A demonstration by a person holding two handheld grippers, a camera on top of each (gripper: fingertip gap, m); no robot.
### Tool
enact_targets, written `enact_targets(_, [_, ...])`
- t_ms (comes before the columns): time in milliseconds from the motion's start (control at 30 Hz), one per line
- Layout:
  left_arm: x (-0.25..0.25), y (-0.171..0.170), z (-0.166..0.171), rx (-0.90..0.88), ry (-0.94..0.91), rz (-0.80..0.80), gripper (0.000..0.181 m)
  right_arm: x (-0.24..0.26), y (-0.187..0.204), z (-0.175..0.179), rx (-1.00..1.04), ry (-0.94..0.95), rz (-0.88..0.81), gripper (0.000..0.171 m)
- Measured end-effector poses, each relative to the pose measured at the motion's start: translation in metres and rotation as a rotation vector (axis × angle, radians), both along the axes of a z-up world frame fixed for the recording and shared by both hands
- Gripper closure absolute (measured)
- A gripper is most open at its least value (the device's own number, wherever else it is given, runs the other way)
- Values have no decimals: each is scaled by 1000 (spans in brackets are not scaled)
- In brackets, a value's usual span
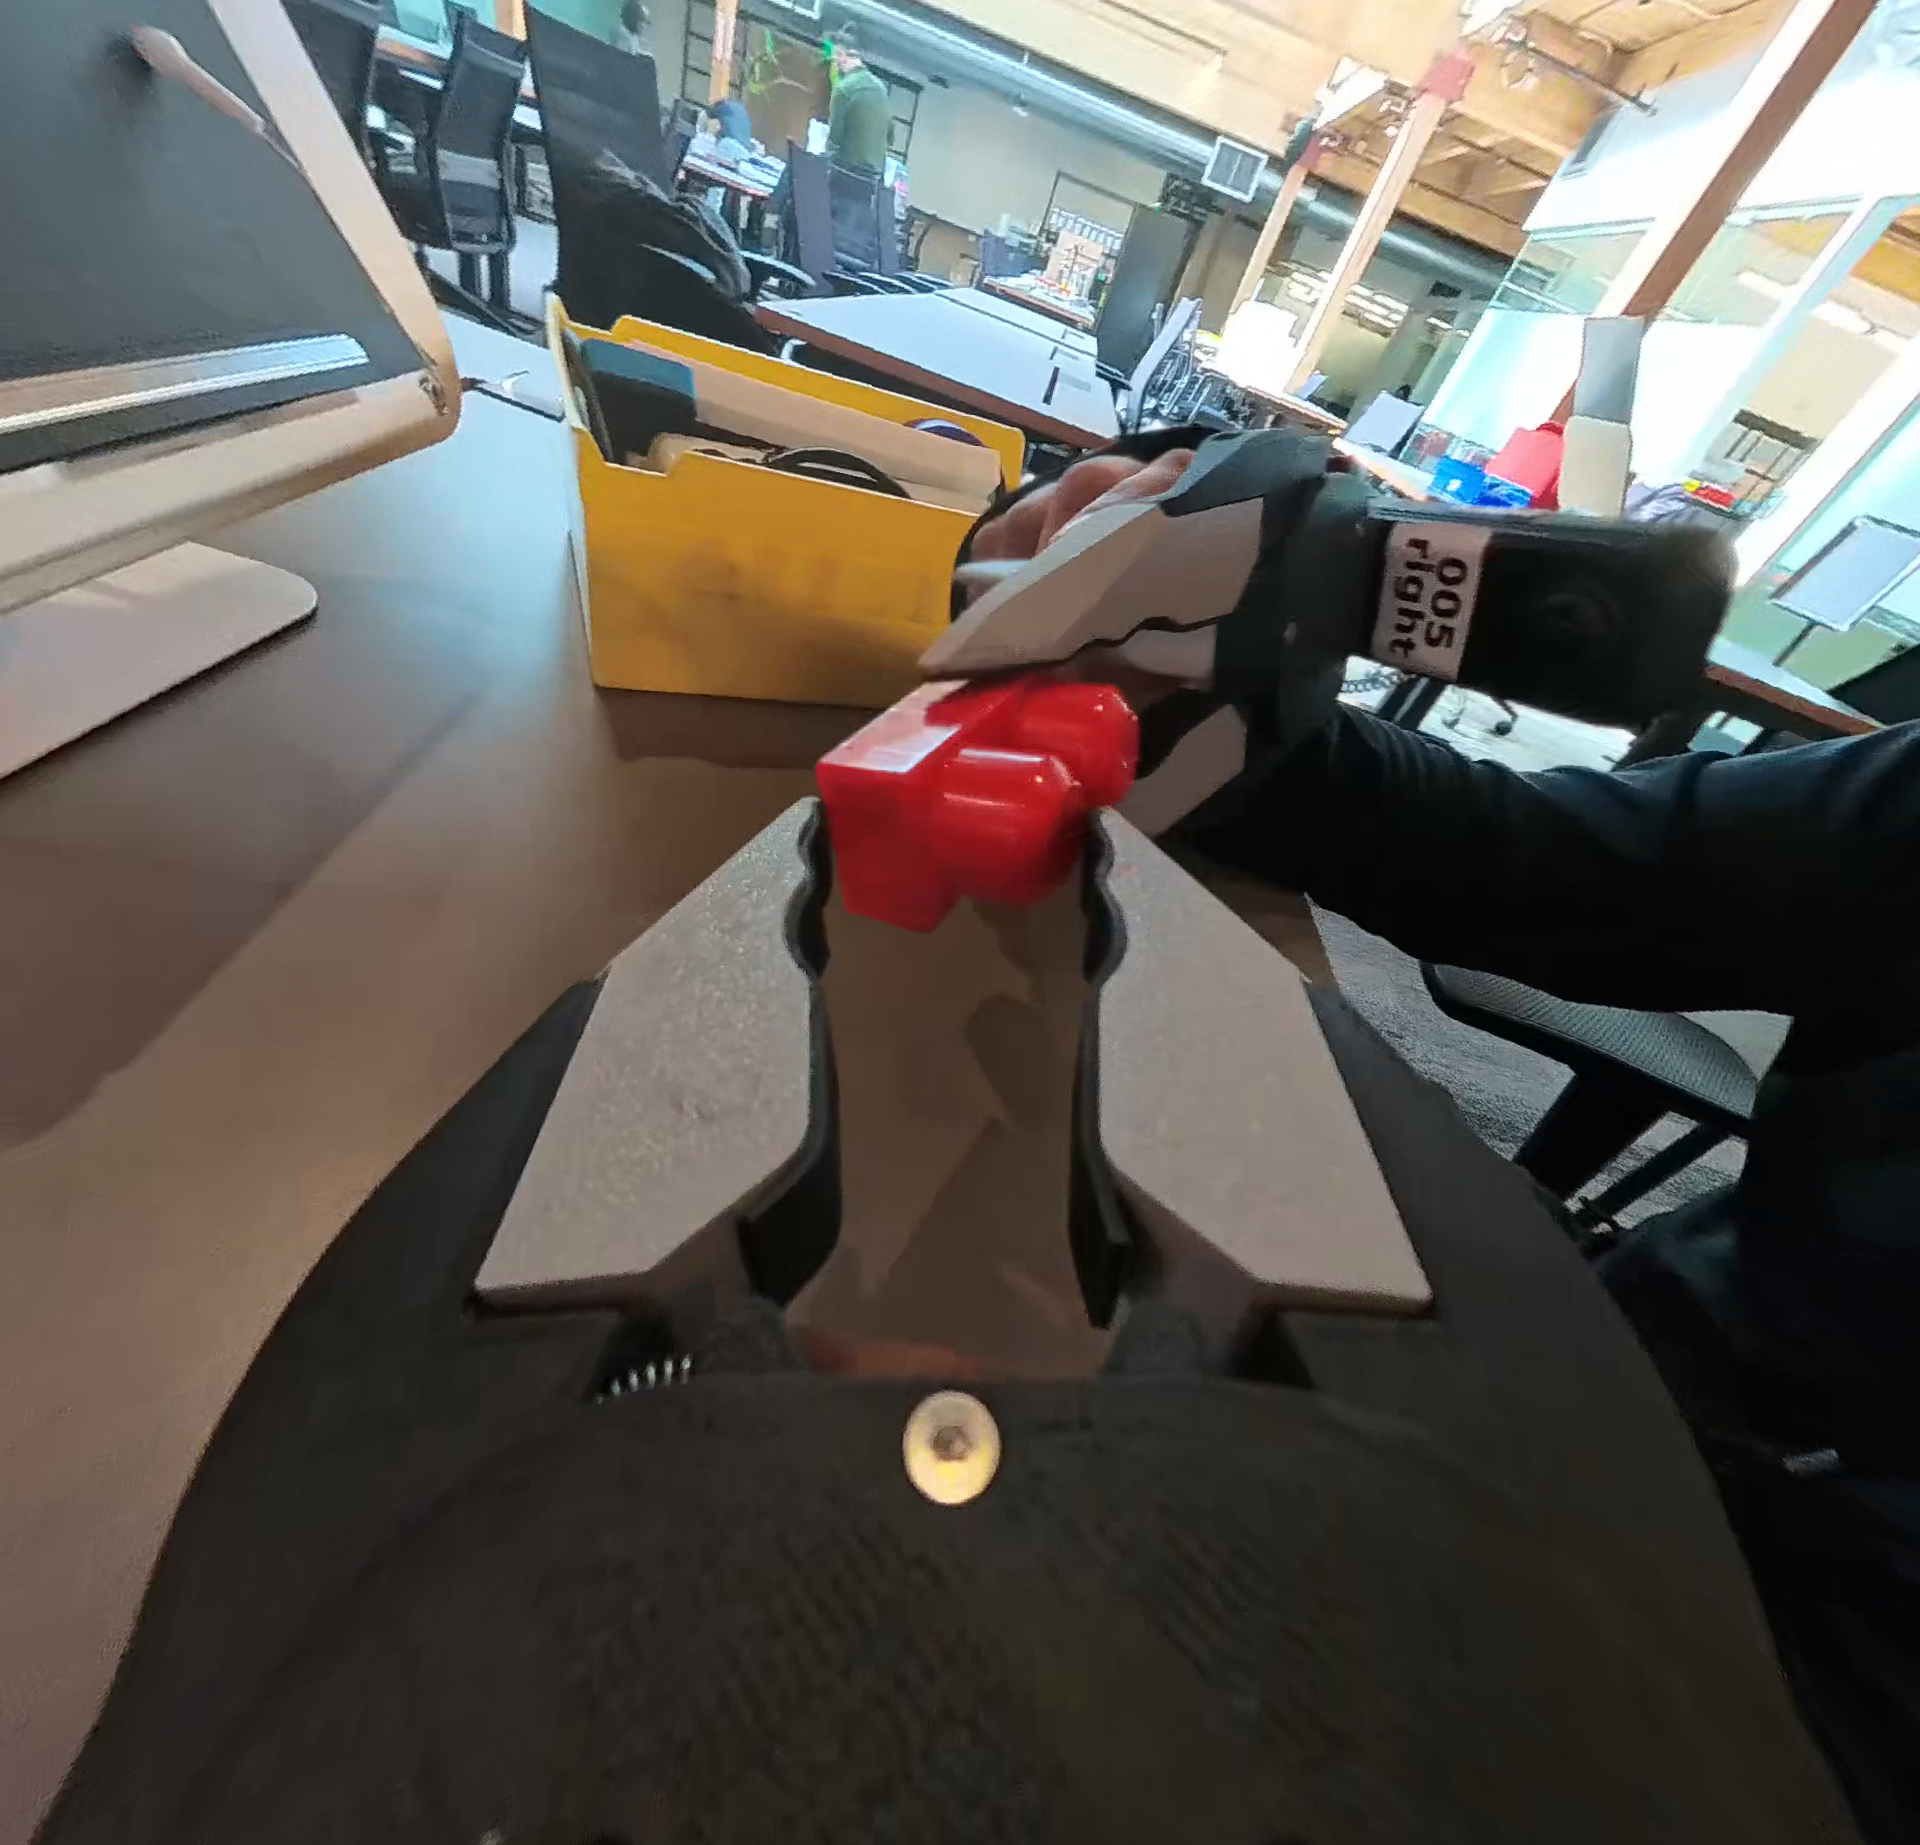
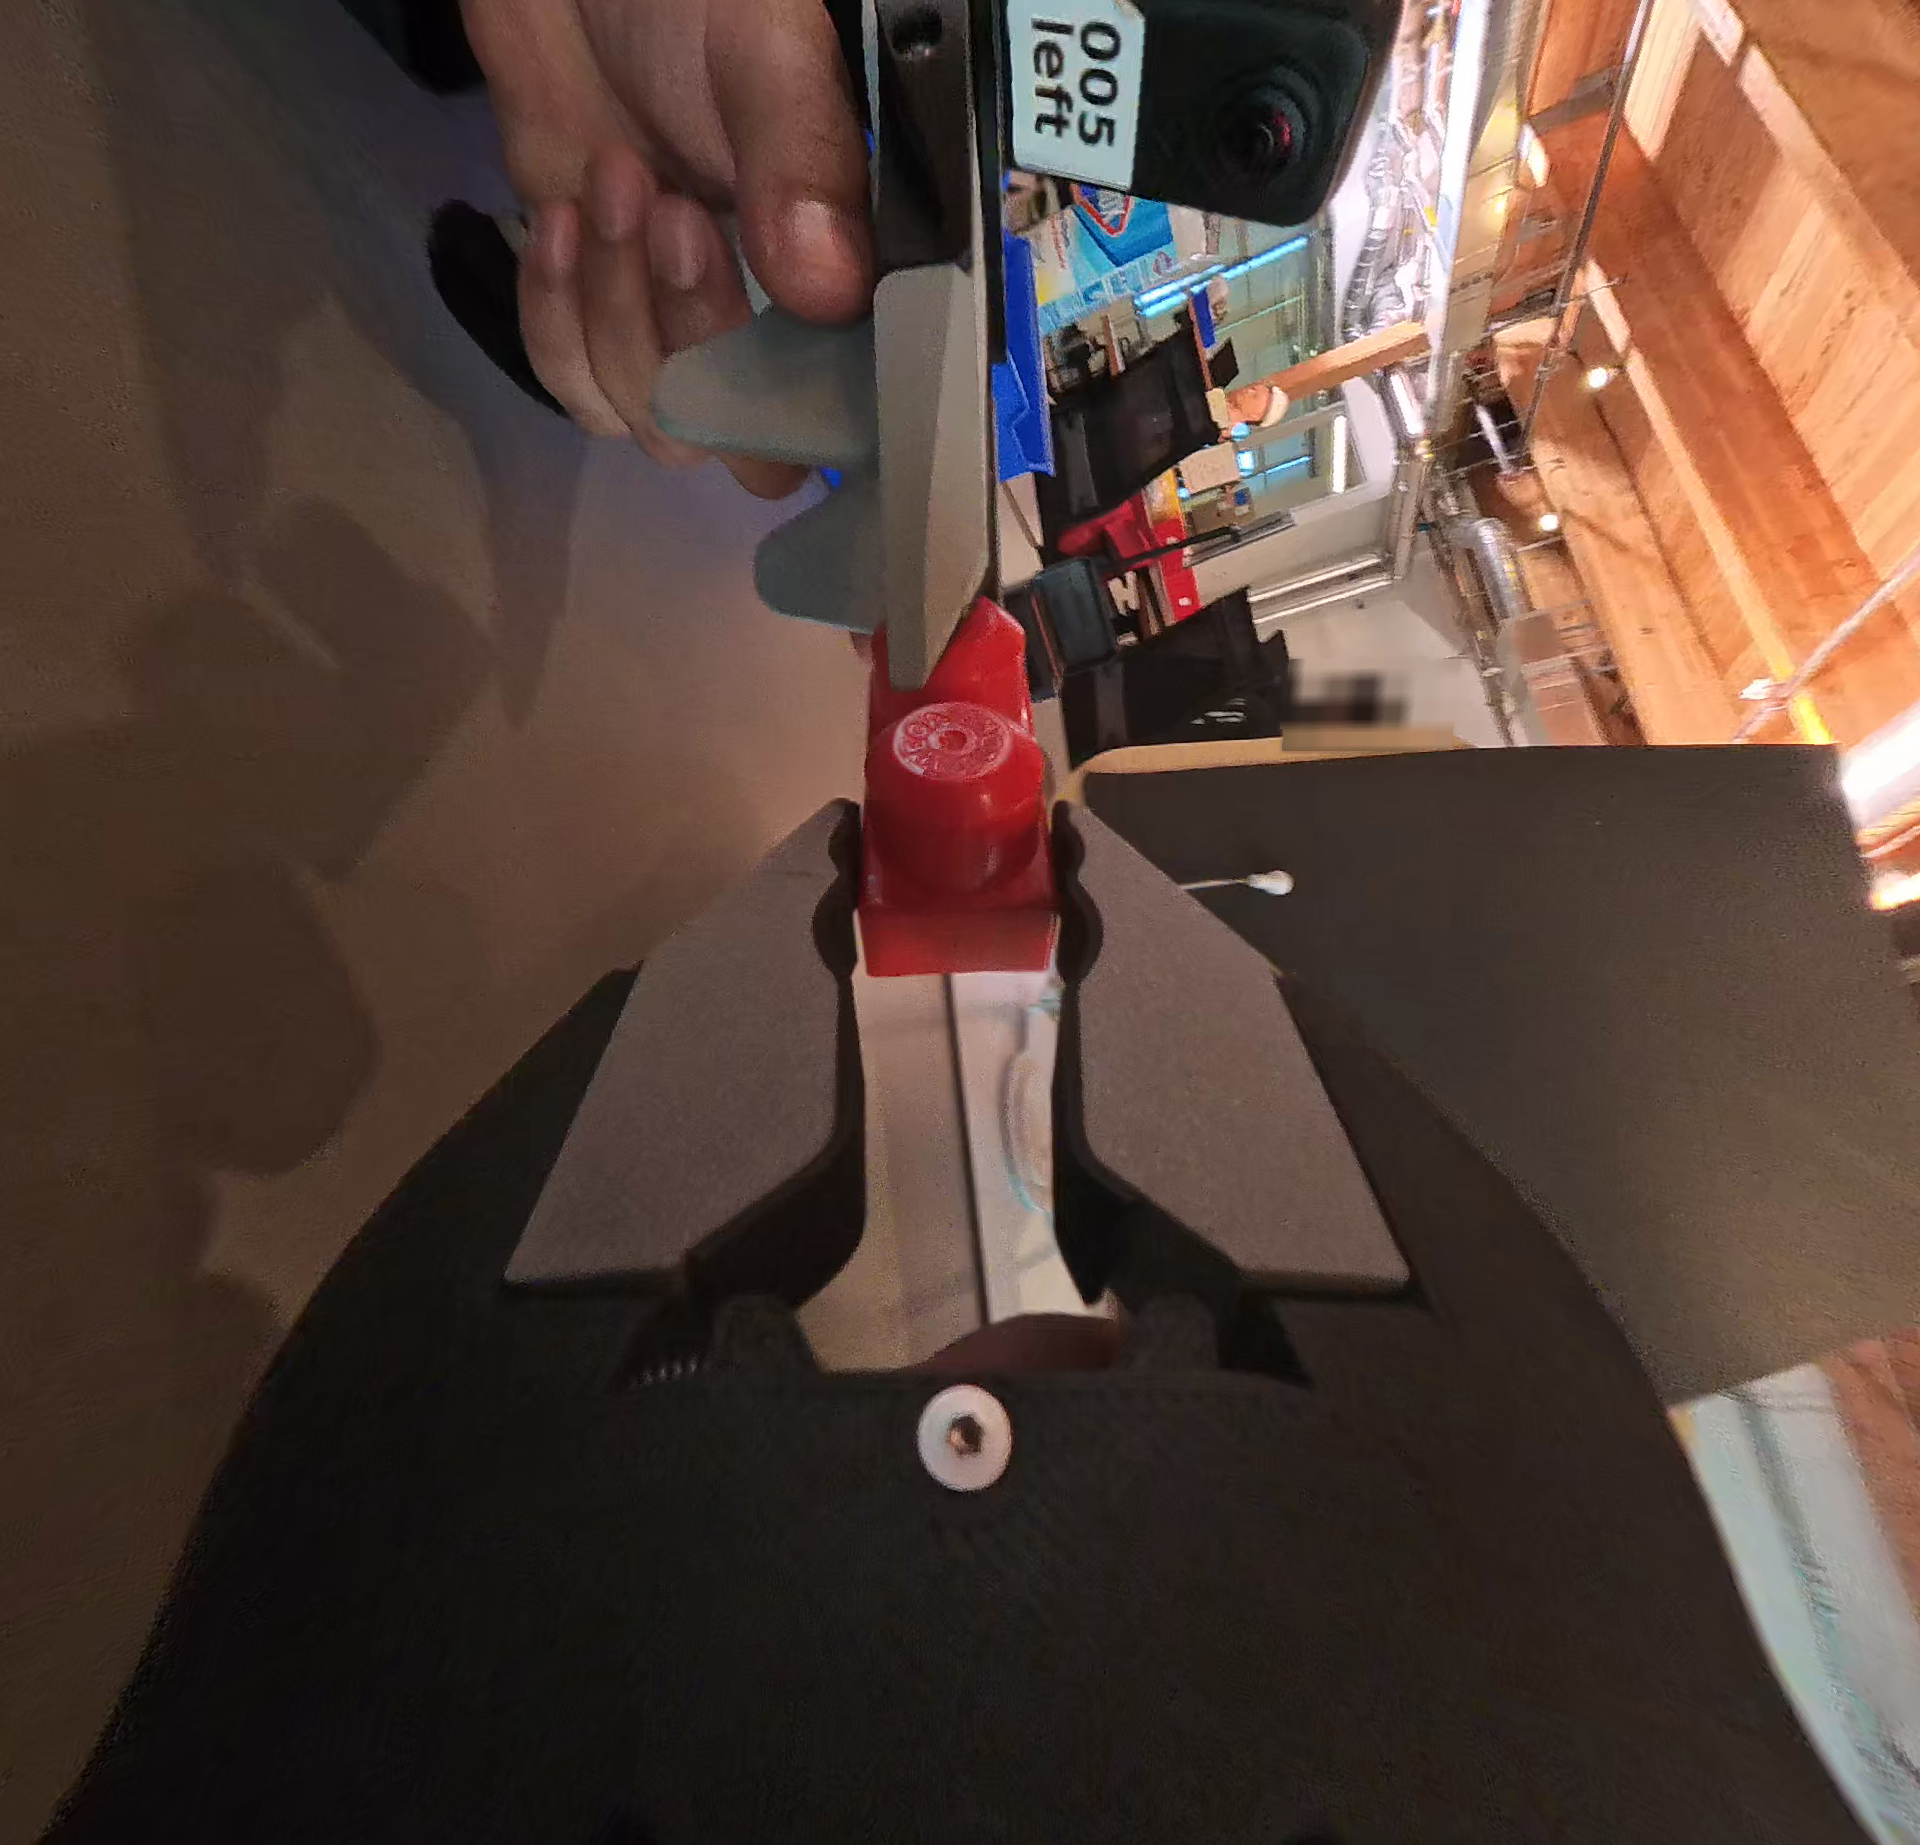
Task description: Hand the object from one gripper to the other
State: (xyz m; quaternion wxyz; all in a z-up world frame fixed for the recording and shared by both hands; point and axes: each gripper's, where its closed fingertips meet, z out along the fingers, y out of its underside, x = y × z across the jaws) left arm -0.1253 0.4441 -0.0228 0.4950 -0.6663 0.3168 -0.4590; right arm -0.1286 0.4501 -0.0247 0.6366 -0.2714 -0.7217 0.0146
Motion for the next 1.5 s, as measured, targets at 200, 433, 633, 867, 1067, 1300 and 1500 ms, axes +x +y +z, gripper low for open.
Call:
enact_targets(200, [-5,8,10,599,339,221,136,7,0,-7,-514,-5,48,114])
enact_targets(433, [9,-17,32,1206,498,316,136,20,-15,28,-1391,69,367,101])
enact_targets(633, [17,-21,34,1282,500,333,136,15,-24,27,-1622,13,453,128])
enact_targets(867, [11,2,-5,625,354,161,117,14,1,21,-1066,102,238,136])
enact_targets(1067, [-1,0,12,465,141,100,136,20,-23,34,-618,49,259,136])
enact_targets(1300, [17,-20,7,509,156,1,145,11,-36,20,-652,-50,249,135])
enact_targets(1500, [3,-9,29,898,347,258,146,15,-3,25,-815,-13,19,119])
